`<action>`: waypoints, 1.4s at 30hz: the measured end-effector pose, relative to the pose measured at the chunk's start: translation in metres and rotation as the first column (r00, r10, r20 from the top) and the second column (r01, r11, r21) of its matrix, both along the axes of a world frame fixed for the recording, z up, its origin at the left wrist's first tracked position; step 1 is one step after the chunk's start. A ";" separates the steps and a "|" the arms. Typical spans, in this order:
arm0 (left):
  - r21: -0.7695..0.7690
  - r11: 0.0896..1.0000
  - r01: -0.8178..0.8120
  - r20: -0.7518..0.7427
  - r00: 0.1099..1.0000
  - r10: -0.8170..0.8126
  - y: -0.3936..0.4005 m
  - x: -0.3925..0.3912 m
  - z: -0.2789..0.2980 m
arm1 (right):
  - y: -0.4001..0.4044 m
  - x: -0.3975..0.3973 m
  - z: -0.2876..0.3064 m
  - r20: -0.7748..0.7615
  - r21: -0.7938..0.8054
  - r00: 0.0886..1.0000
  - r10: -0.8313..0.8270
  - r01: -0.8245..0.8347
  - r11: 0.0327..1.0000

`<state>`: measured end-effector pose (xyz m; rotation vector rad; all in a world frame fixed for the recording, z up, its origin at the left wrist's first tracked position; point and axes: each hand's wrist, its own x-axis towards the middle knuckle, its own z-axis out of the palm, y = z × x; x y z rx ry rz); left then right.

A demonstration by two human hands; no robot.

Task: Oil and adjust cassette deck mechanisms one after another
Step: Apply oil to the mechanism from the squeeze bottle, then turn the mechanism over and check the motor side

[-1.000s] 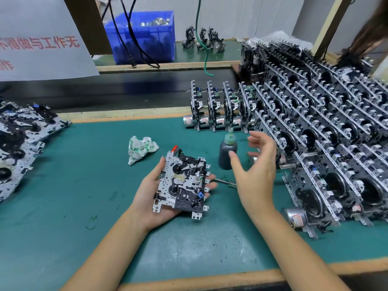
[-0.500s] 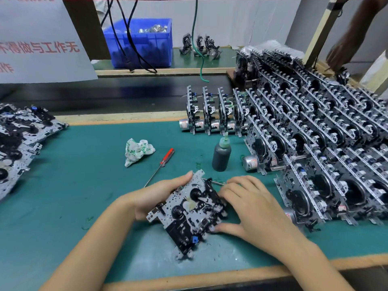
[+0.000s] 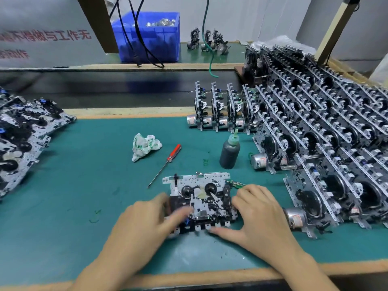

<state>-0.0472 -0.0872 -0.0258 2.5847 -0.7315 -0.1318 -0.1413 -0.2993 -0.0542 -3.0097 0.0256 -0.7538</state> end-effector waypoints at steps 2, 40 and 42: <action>0.153 0.987 0.047 0.168 0.983 -0.072 -0.002 -0.009 -0.005 | -0.002 0.000 0.000 0.013 0.006 1.000 0.002 -0.002 1.000; -0.081 0.974 0.209 0.344 0.924 -0.170 -0.009 -0.003 -0.026 | -0.009 -0.008 -0.005 0.015 0.120 0.992 0.122 -0.123 0.985; -0.081 0.961 0.264 0.358 0.908 -0.219 -0.008 -0.004 -0.027 | -0.010 -0.008 -0.005 0.022 0.133 0.994 0.109 -0.111 0.985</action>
